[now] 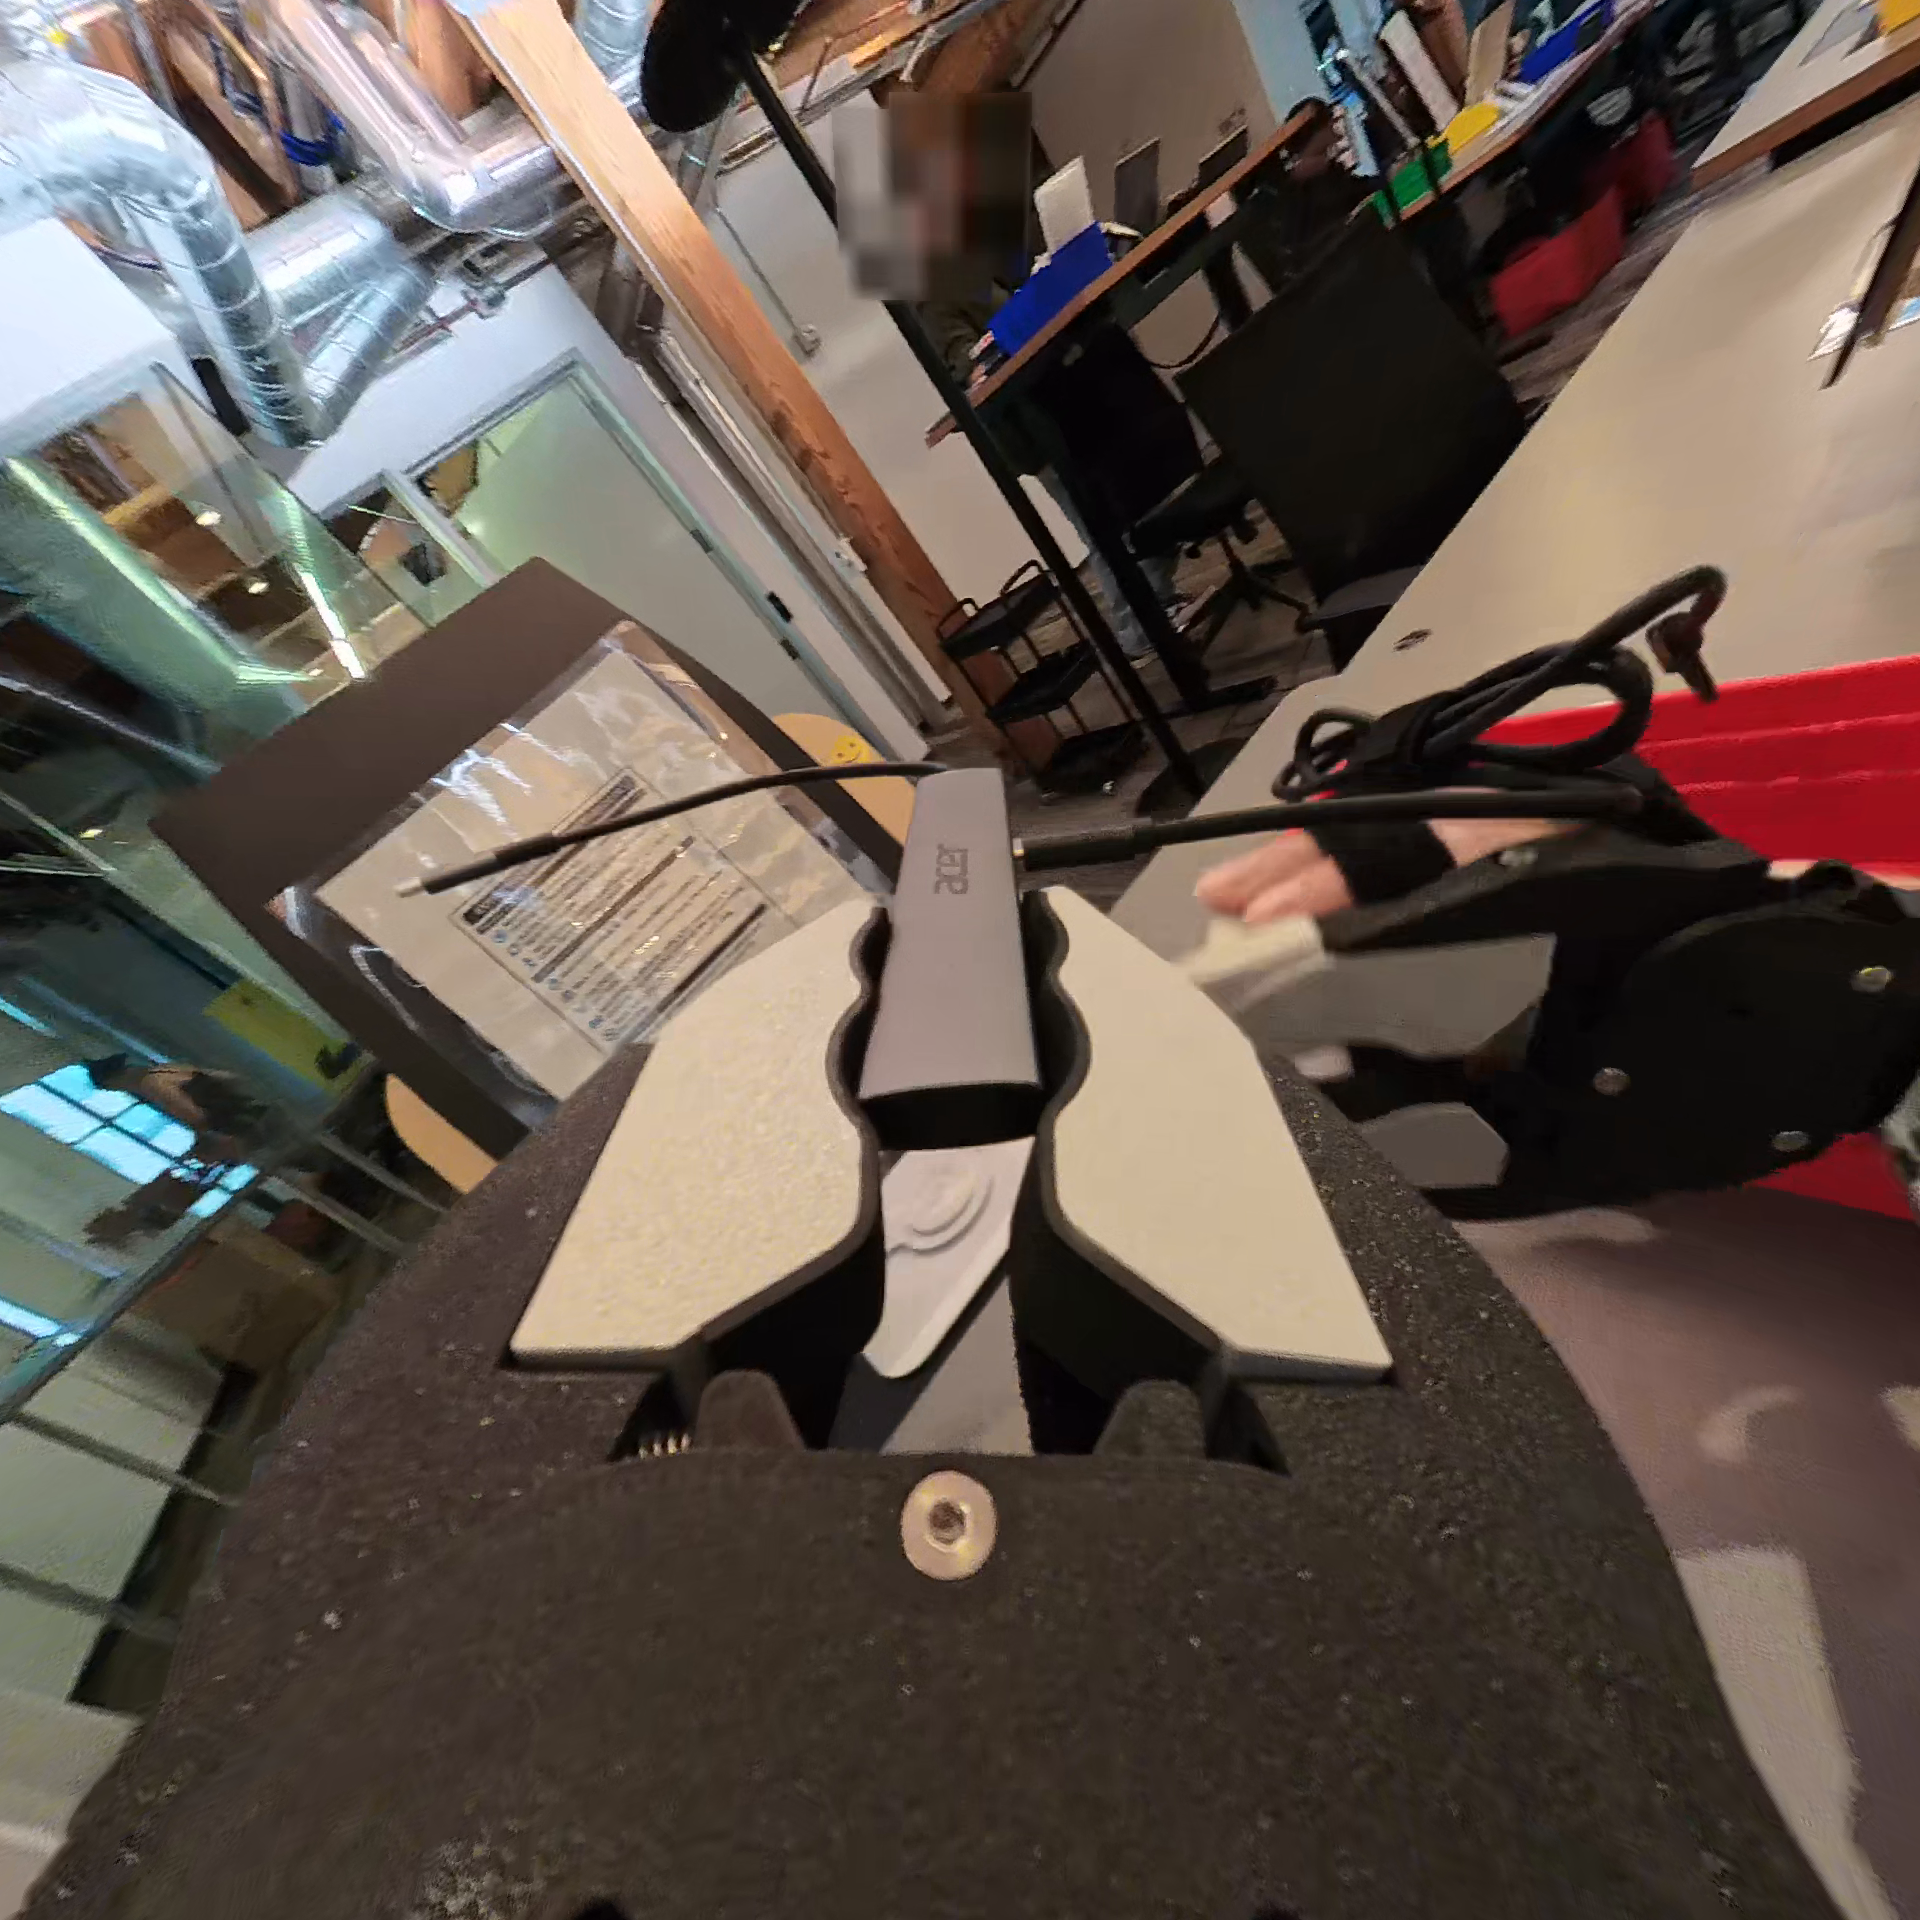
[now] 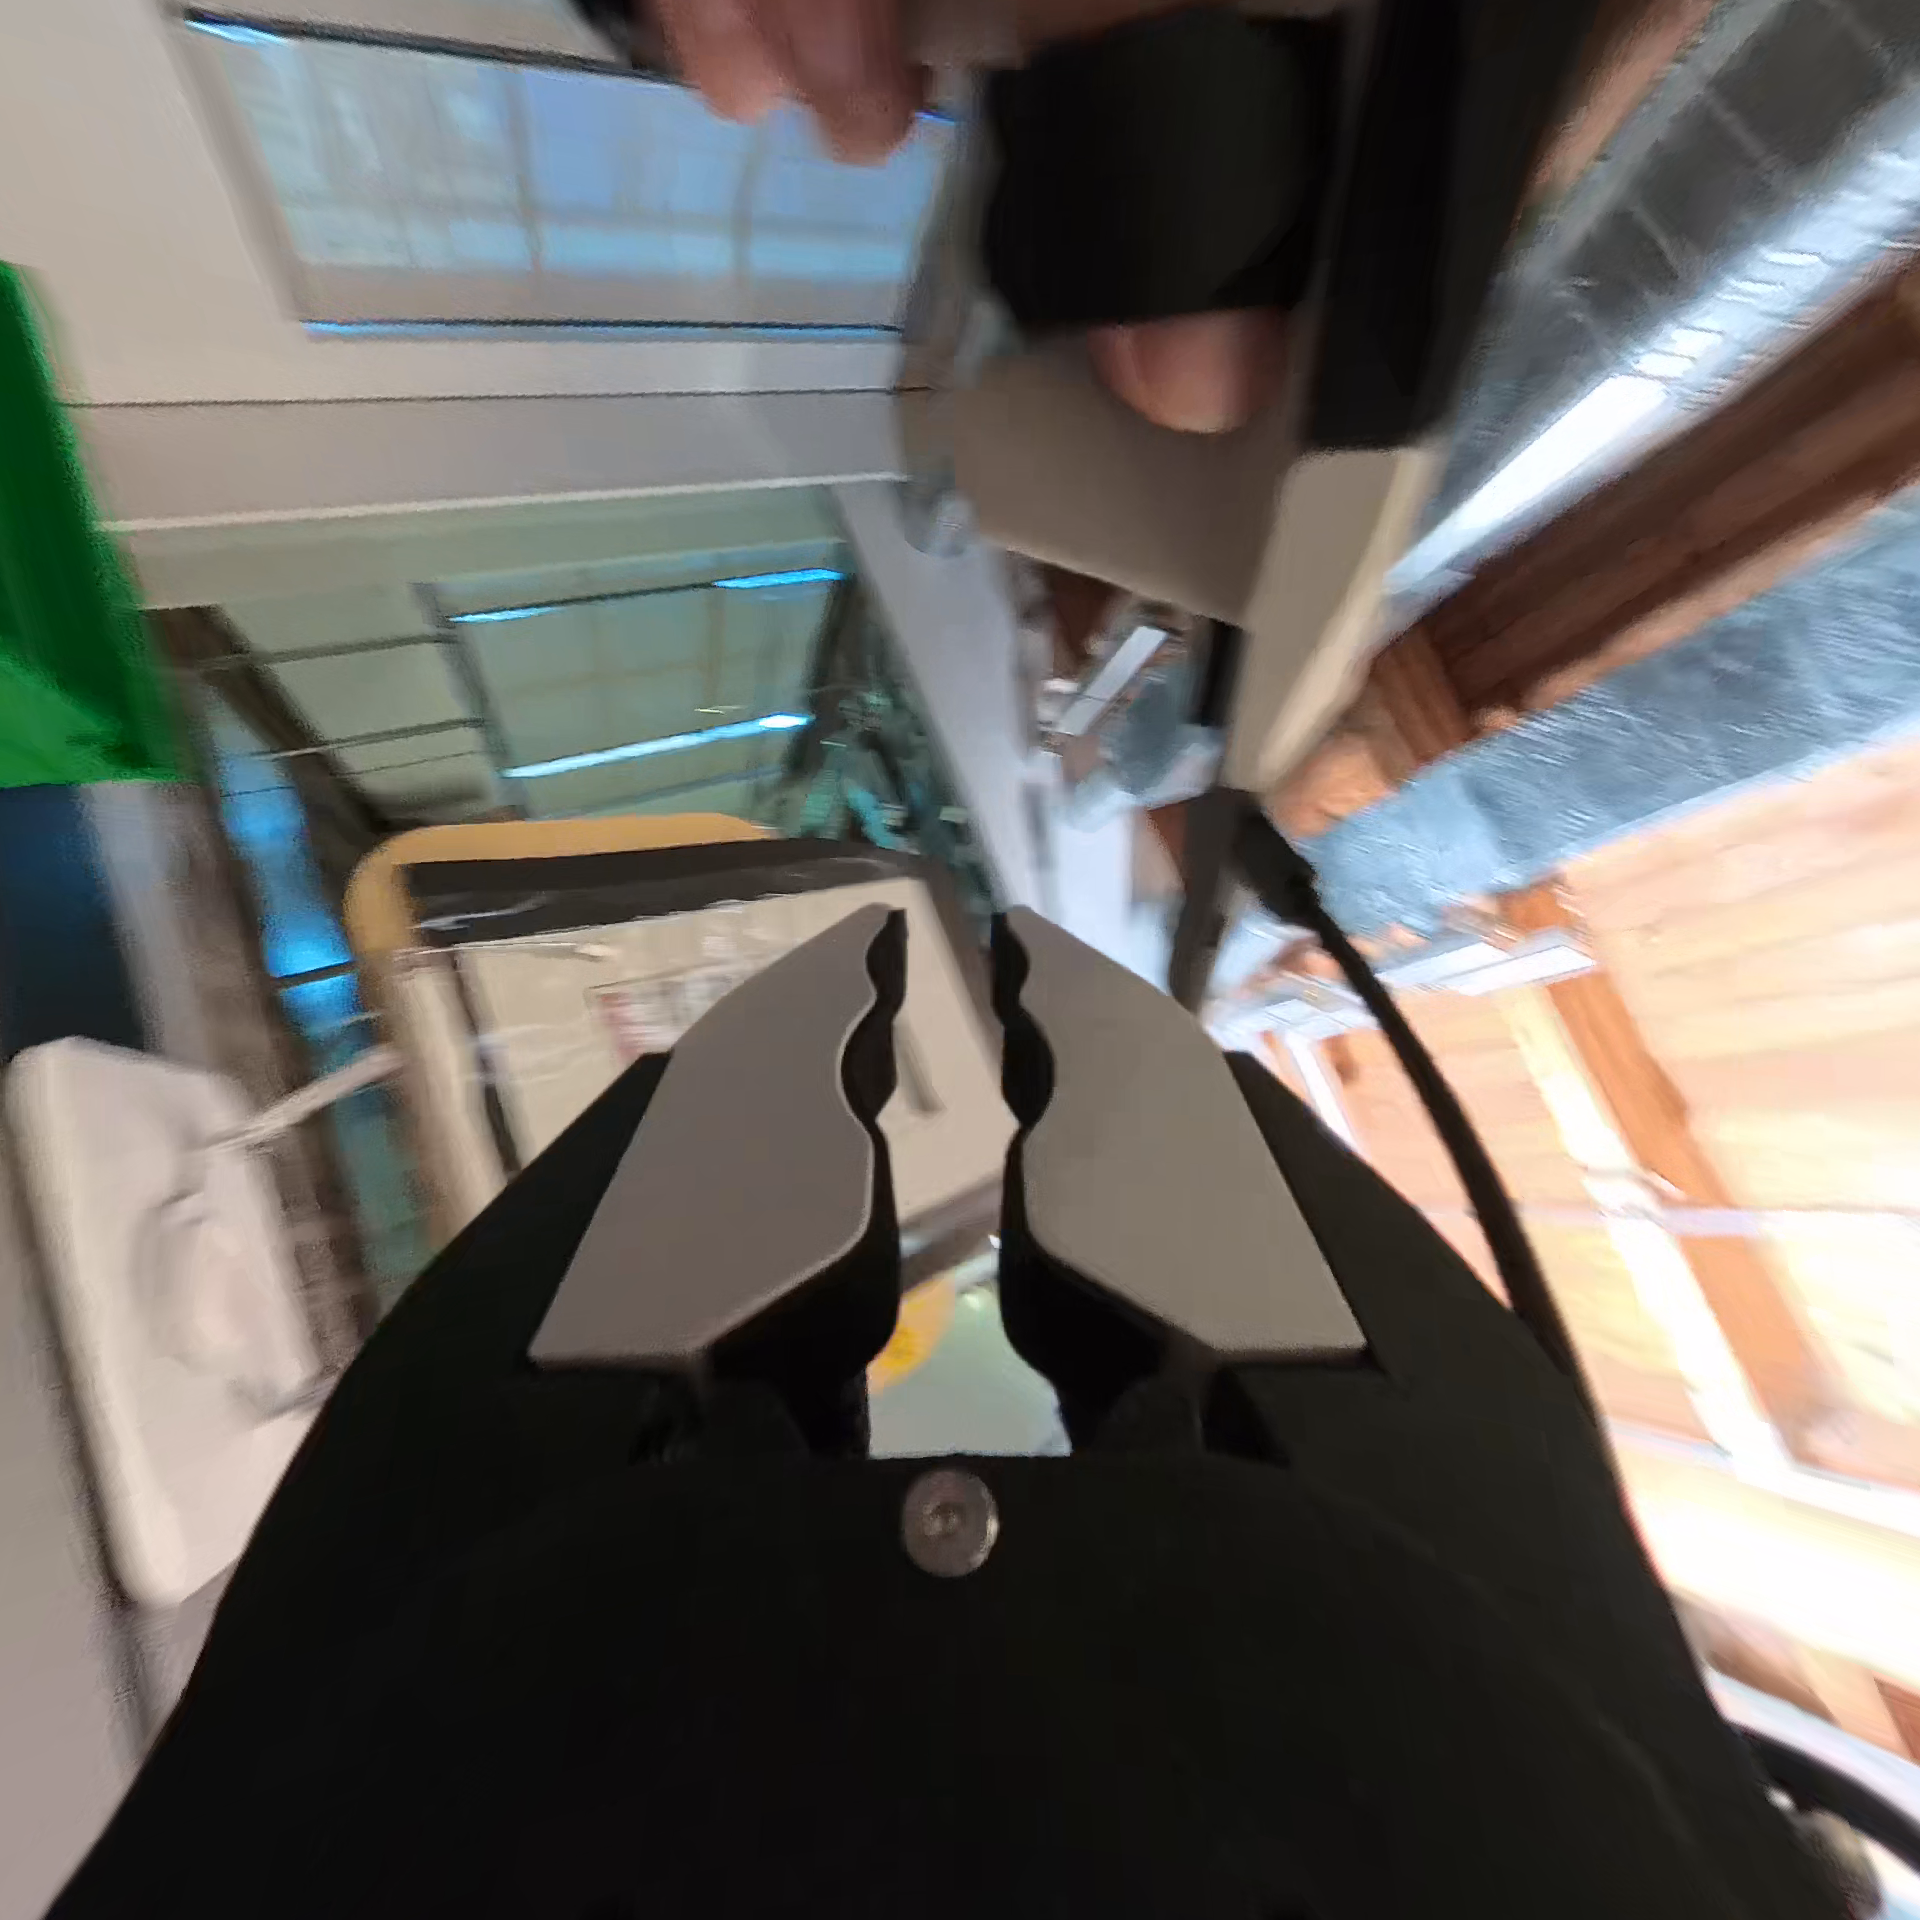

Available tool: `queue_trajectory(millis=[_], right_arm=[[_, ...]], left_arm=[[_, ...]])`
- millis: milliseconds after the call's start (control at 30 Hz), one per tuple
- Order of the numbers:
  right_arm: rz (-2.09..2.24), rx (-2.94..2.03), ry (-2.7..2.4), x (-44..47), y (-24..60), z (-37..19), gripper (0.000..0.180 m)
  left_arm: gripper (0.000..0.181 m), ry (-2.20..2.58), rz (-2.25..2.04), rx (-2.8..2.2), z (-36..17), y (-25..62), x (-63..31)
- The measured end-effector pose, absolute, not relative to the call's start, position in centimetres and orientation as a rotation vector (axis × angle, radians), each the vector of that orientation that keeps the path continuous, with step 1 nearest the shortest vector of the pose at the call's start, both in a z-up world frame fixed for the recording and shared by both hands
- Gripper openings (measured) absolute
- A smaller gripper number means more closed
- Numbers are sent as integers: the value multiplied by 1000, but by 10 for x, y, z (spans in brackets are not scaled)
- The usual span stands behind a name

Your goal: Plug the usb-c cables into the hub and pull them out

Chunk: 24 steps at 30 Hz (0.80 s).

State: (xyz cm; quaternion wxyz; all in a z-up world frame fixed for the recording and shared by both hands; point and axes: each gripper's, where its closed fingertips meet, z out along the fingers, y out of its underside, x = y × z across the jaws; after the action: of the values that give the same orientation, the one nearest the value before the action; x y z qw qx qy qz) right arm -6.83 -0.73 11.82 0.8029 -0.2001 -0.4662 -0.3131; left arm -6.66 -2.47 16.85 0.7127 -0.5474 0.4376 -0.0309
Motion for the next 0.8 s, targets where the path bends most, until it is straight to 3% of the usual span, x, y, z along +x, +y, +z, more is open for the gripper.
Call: queue_trajectory(millis=[133, 300, 500, 800], right_arm=[[-438, -520, -1437, -104, -11, 50, 15], [31, -562, -1617, -138, -69, 29, 14], [477, -466, -1517, -145, -139, 73, 15], [1198, -339, -1269, -78, -186, 163, 15]], left_arm=[[24, 926, 24, -1217, 171, -13, -82], [24, 839, 86, -1223, 175, 5, -111], [24, 768, 86, -1219, 179, 15, -133], [24, 708, -21, -1210, 184, 16, -138]])
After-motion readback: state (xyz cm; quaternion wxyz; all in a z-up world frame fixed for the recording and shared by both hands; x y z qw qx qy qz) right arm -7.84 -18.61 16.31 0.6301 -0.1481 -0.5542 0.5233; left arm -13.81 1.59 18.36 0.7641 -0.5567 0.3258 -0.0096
